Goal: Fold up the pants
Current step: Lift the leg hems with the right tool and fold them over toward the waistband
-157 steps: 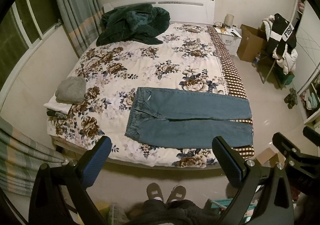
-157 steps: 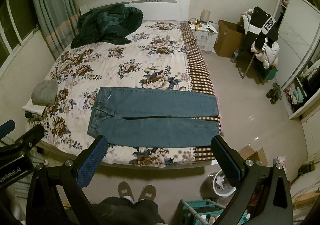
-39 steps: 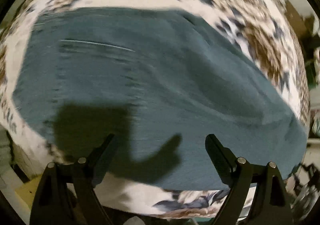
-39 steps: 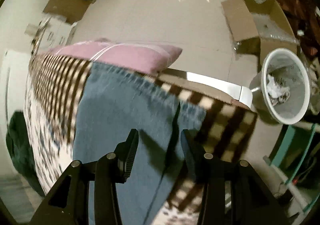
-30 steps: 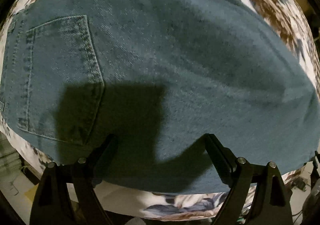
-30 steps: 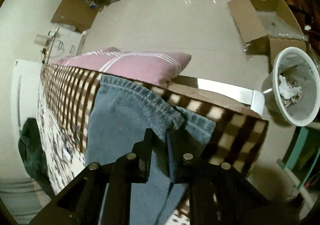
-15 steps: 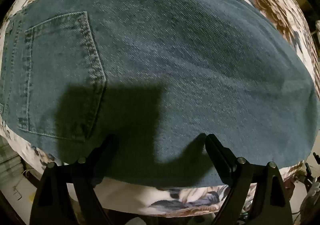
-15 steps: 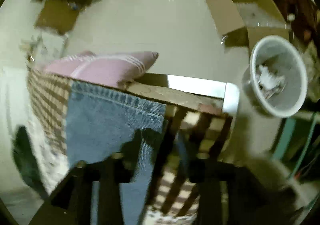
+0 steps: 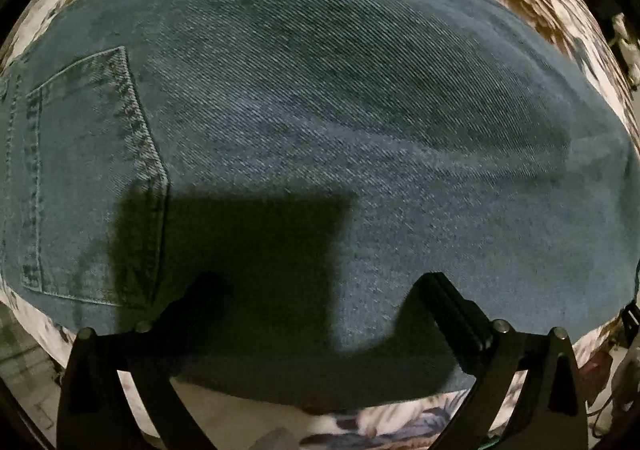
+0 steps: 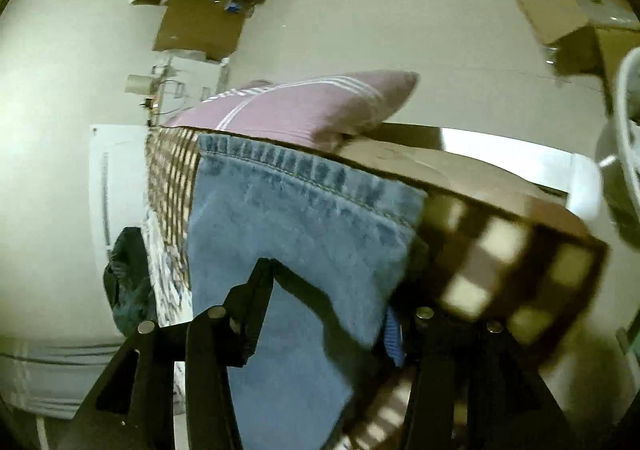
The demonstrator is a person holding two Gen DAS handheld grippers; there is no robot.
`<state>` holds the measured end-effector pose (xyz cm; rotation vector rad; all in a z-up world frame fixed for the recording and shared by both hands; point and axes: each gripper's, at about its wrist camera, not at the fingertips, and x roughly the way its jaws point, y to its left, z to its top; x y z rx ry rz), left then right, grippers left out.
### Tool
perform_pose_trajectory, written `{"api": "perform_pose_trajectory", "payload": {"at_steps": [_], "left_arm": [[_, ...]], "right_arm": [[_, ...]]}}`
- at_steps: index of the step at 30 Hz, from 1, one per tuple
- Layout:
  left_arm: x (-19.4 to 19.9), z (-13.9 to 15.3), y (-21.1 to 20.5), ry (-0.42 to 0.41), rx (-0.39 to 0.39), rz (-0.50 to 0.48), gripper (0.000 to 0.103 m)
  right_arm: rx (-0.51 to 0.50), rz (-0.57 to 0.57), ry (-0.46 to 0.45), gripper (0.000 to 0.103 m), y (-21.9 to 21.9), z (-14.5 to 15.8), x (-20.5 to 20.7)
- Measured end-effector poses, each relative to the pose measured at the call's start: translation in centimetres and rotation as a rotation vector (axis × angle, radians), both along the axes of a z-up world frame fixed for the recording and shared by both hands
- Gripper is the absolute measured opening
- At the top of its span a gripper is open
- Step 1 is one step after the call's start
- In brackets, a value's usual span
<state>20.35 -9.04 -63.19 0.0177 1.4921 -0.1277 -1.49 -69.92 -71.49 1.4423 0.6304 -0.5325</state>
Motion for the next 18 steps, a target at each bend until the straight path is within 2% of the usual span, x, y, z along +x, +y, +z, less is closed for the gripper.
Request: {"api": "perform_pose_trajectory", "payload": {"at_steps": [2,5,7,9,11,12,13,18], "left_arm": [[0.3,-0.2,-0.2,0.010,0.008,0.023,0.103],[0.6,-0.1,-1.0,0.027,0.021,0.055,0.103],[1.2,-0.2,-1.6,0.038,0.028,0.073,0.103],[2.1,-0.2,-2.0,0.044,0.034,0.083,0.103],[2.0,-0.3,-1.8,0.049,0.037,0.081,0.103],[2.2,-0.2,-1.9,0.054,0.034,0.078,0.103],[2.8,0.0,-2.2,0.060,0.029,0.078,0.103],[3.2,1.5,-0.5,0.055,0.002,0.095,0.103]], "right_arm": [[0.008,-0.010,-0.065,0.052,-0.1,-0.4,0.3],[0.040,-0.021,-0.236,0.052,-0.2,-0.8,0.4],[0.043,-0.004,-0.299,0.052,-0.4,-1.3,0.8],[0.025,0.019,-0.237,0.052,-0.7,-2.4,1.9],[0.027,0.038,-0.215,0.041,-1.0,-3.1,2.8],[0.005,0.043,-0.171,0.020,-1.2,-2.9,3.4],[-0.010,0.043,-0.148,0.011,-1.2,-2.6,3.6],[-0.116,0.037,-0.081,0.008,-0.2,1.1,3.9]]}}
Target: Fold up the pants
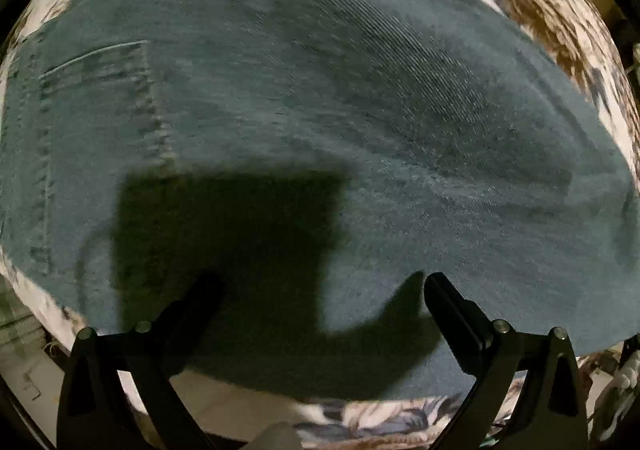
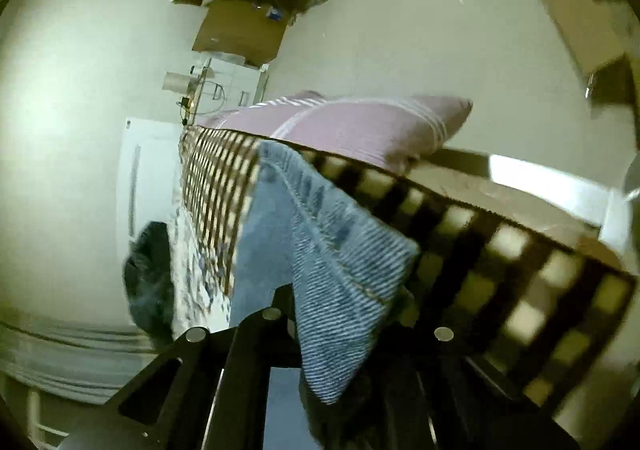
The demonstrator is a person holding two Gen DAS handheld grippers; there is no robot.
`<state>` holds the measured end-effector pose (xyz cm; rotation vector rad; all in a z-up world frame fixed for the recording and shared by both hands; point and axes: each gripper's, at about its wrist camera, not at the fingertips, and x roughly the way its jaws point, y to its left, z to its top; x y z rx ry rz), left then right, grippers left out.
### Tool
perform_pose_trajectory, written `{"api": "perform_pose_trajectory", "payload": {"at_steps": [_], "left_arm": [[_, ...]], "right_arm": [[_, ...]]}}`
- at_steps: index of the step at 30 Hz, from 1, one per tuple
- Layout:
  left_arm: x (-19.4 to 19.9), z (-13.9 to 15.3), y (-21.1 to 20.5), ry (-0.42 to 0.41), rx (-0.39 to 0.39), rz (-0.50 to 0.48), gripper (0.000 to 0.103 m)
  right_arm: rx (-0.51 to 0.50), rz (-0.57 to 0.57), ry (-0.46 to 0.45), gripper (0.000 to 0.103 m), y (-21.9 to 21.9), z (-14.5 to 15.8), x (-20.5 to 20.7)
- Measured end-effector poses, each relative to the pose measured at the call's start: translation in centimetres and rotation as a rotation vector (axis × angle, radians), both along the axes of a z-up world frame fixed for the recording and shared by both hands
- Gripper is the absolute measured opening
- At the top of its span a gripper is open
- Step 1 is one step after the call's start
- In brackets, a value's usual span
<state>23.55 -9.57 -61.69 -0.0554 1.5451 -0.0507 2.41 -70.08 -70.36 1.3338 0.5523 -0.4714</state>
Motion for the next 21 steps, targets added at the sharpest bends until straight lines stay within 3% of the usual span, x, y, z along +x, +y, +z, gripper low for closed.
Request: {"api": "perform_pose_trajectory", "payload": {"at_steps": [7,13,17,21], "left_arm": [[-1.5,4.9,3.7,-0.064,-0.059,0.067,0.103],[-2.4,9.0,8.4,-0.112,-0.134,0.140,0.103],[-5.0,11.4,9.3,-0.125,-0.169,0.201,0.103],[-5.3,10.0,13.4,-0.123,-0.156,0.267,0.103]], "right_arm": [[-0.207,0.165,0.016,0.008,5.0,9.7,3.2],[-0.385,0.406,-0.011,0.008,15.4,17.9,8.5],[-0.453,0.593,-0.040,0.008,24.4,19.7,13.0],[-0.465,0.783,-0.022,0.008,34.7,17.5,16.7]]}}
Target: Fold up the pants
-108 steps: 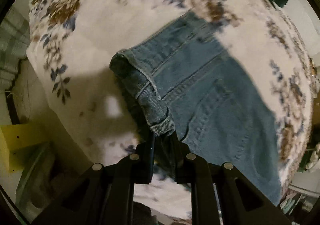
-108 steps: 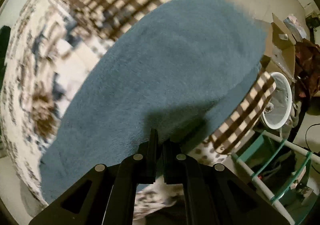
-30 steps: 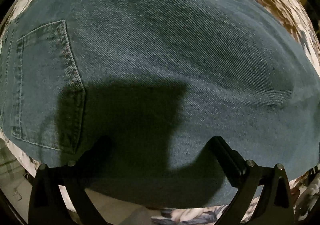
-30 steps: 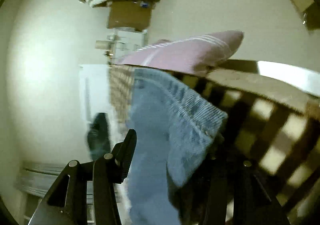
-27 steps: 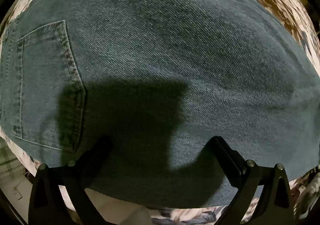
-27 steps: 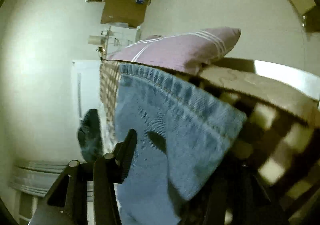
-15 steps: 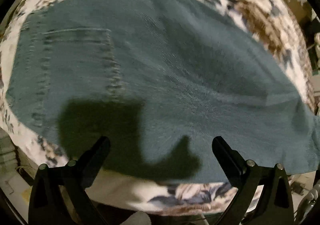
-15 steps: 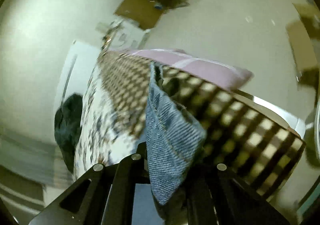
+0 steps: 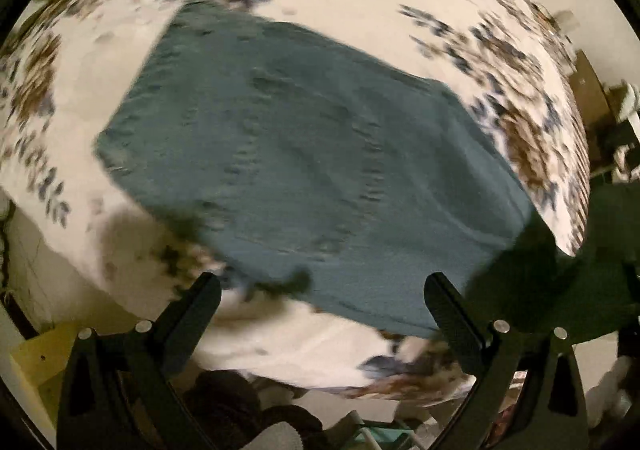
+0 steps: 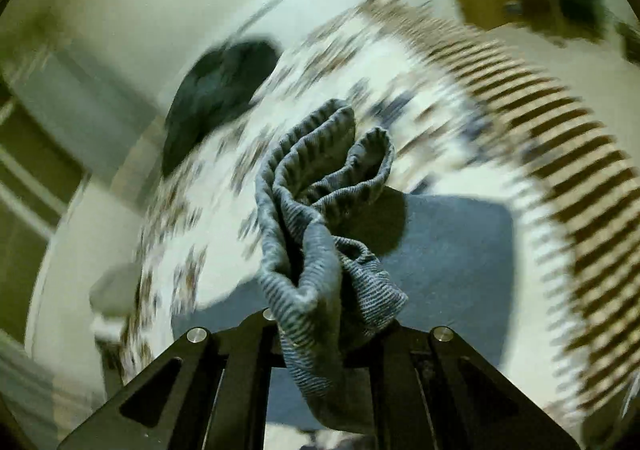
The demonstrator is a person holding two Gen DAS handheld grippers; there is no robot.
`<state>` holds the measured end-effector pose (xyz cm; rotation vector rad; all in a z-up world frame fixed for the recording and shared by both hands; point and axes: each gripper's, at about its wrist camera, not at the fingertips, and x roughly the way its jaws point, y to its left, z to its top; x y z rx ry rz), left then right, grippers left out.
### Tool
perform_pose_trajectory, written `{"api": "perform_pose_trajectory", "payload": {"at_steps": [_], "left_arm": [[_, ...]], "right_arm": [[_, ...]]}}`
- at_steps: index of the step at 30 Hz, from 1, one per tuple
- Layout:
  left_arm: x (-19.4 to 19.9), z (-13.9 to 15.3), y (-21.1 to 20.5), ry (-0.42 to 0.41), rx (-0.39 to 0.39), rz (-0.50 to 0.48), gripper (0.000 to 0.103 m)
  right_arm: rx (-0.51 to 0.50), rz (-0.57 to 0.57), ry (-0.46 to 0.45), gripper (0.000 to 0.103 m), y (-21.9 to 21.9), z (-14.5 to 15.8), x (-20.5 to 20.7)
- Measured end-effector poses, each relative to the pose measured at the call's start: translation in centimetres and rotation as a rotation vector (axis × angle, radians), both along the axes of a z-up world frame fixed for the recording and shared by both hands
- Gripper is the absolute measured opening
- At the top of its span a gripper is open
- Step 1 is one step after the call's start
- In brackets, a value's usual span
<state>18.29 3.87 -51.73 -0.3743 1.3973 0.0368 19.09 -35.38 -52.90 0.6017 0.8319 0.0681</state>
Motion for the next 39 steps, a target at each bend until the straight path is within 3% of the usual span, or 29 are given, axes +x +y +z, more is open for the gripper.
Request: {"api": "perform_pose_trajectory", "payload": {"at_steps": [7,11,14,15,16,19,21,28,34,36,39], "left_arm": [[-0.2,-1.6,5.3,0.025,0.034,0.074,0.103],[0.1,-1.8,6.9,0.008,0.057,0.075,0.103],[0.9,-1.6,6.9,-0.008,0.045,0.069,0.103],[1.4,-1.4,6.5,-0.020,0.030,0.061,0.103],[1.9,-1.1,6.1,-0.034,0.019,0.049,0.103],[3.5,-0.1,4.0,-0.077,0.000,-0.008,0.103],[4.4,0.3,2.3,-0.087,-0.012,-0.050,0.103],[7.7,-1.6,-4.9,-0.067,-0.090,-0.193,0.103],[9.3,-4.7,-7.6,-0.050,0.004,-0.228,0.103],[9.6,-5.3,-7.9,-0.059,0.014,-0.223,0.093],[9.7,-5.3,-8.6,-0.104,0.037,-0.265,0.057]], "right_arm": [[-0.177,0.279,0.146,0.008,16.5,-10.1,2.7],[-0.300,0.323,0.217,0.010,20.5,-14.3,2.6],[-0.334,0.351,0.284,0.027,20.8,-15.1,3.6],[-0.294,0.382,0.310,0.045,20.9,-15.0,3.7],[-0.218,0.417,0.332,0.053,20.4,-14.7,3.8],[-0.077,0.411,0.333,0.058,17.8,-12.8,2.9],[-0.034,0.355,0.342,0.061,15.5,-11.6,2.0],[0.027,0.098,0.371,0.071,5.3,-10.2,-0.7],[-0.054,-0.049,0.390,0.082,0.5,-10.3,-1.0],[-0.073,-0.092,0.408,0.085,-1.2,-11.2,-0.4],[-0.072,-0.128,0.447,0.086,-3.1,-13.0,0.5]]}}
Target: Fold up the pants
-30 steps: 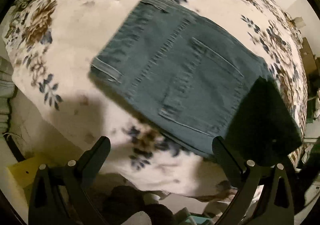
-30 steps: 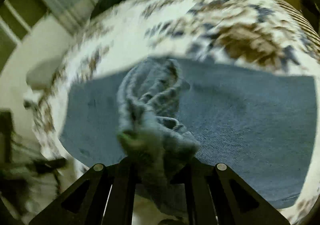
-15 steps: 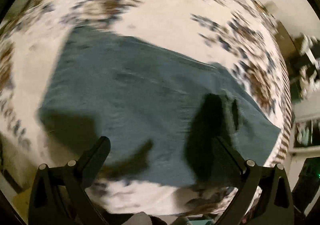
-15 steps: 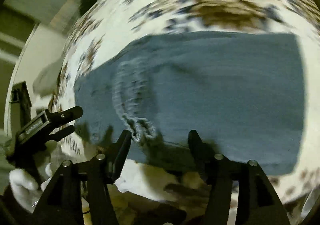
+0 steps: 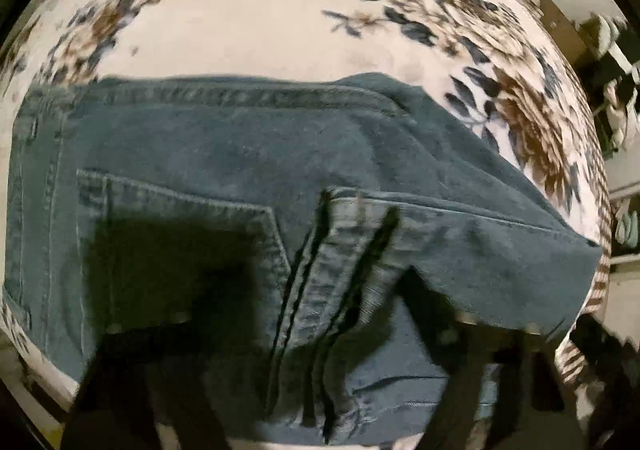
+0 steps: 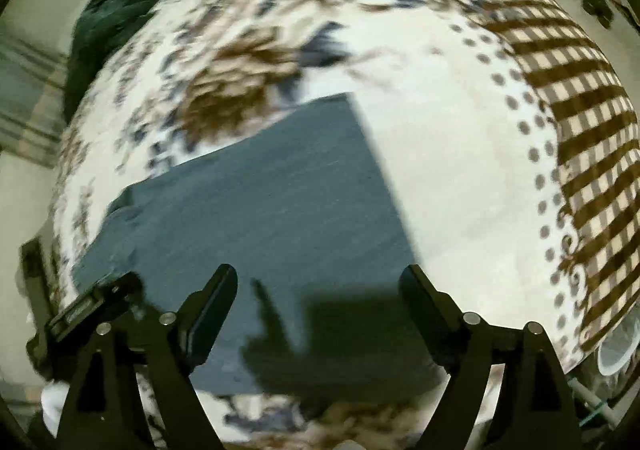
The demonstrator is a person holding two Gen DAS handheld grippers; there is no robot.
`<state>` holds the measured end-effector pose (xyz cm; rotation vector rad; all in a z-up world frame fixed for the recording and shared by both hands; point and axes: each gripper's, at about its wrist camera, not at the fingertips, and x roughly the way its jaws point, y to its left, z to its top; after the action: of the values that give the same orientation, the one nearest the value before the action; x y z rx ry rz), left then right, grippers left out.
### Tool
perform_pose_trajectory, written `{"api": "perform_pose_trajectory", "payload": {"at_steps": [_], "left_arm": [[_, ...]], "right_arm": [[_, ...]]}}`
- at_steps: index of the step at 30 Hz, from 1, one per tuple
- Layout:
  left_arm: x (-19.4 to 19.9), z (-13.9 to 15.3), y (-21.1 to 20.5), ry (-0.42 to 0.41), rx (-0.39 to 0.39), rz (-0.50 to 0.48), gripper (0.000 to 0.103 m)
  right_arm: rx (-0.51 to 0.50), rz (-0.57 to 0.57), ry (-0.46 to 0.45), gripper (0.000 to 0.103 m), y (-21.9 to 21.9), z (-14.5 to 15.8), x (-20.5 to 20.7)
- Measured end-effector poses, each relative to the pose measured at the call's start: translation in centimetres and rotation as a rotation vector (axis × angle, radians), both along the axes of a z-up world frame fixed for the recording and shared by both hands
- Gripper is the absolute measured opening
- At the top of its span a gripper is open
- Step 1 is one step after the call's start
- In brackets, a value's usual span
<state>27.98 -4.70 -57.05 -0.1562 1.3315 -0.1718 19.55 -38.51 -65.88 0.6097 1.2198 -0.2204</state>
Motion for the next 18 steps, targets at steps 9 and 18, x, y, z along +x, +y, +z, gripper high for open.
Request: {"api": "perform_pose_trajectory", "payload": {"at_steps": [9,18], "left_arm": [[-0.6,-0.4,2.2,-0.003,-0.039,0.018,0.006],[-0.5,0.8,2.1,0.027,-0.049,0.035,0.007]], "right_arm": [[0.162,-0.066,0.016,0.018,-4.3,-3.9,1.0],[0.155,-0.099,0.074,0.041,-5.4,-3.0,1.9]]}}
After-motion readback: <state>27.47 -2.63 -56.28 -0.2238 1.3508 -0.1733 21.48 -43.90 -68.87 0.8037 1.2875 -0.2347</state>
